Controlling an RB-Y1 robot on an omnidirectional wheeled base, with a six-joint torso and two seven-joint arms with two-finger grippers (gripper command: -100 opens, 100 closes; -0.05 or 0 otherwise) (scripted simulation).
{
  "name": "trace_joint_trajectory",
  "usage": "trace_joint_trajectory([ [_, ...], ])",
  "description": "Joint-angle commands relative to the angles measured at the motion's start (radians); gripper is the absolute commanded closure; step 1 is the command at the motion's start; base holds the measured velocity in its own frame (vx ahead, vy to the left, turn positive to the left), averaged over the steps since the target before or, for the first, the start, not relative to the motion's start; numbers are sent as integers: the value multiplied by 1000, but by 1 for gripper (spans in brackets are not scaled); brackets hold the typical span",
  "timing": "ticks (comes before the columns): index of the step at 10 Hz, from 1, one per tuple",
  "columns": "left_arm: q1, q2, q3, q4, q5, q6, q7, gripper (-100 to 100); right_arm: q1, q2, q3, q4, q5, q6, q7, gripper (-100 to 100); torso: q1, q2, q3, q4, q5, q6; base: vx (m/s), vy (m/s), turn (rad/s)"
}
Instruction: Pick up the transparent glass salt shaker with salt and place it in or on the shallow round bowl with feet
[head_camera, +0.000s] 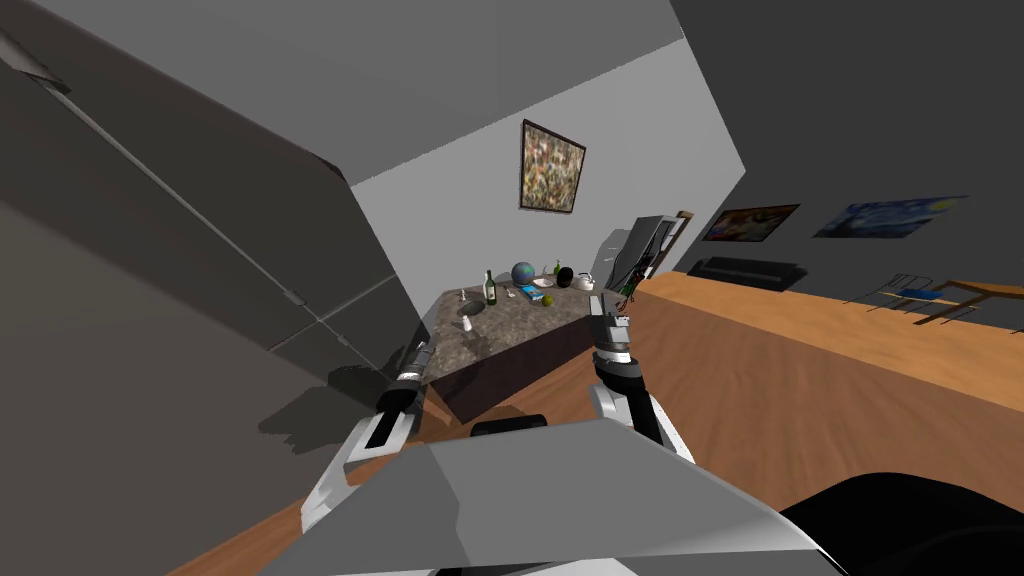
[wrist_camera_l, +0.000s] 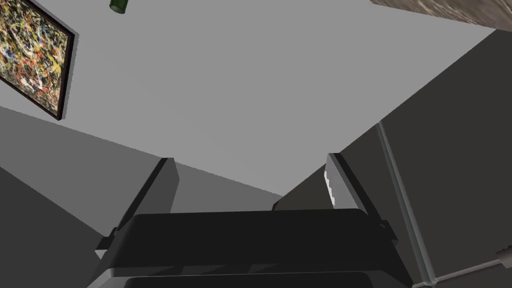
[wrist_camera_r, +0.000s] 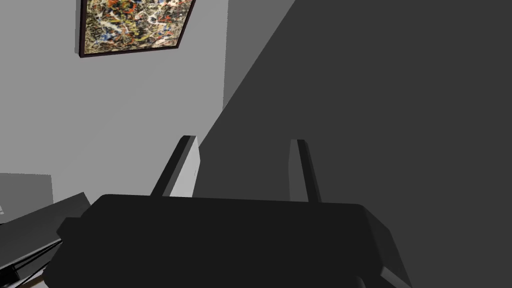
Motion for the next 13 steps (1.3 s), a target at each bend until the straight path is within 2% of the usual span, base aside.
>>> trace_joint_trajectory([
  [1, -9, 6, 5, 30, -7, -3, -13, -100, 0, 0, 0, 0, 0, 0, 0, 0, 0, 0, 0, 0, 0, 0, -7, -30, -45],
  [4, -68, 24, 5, 118, -43, 13, -75, -100, 0, 0, 0, 0, 0, 0, 0, 0, -1, -1, -1, 0, 0, 0, -2, -46, -89],
  [8, -154, 52, -11, 233, -84, 33, -160, -100, 0, 0, 0, 0, 0, 0, 0, 0, -3, -2, -1, 0, -1, 0, 13, -71, -69],
  [13, -250, 91, -30, 351, -124, 57, -254, -100, 0, 0, 0, 0, 0, 0, 0, 0, -1, -3, -2, -1, 0, 0, 26, -55, -47],
])
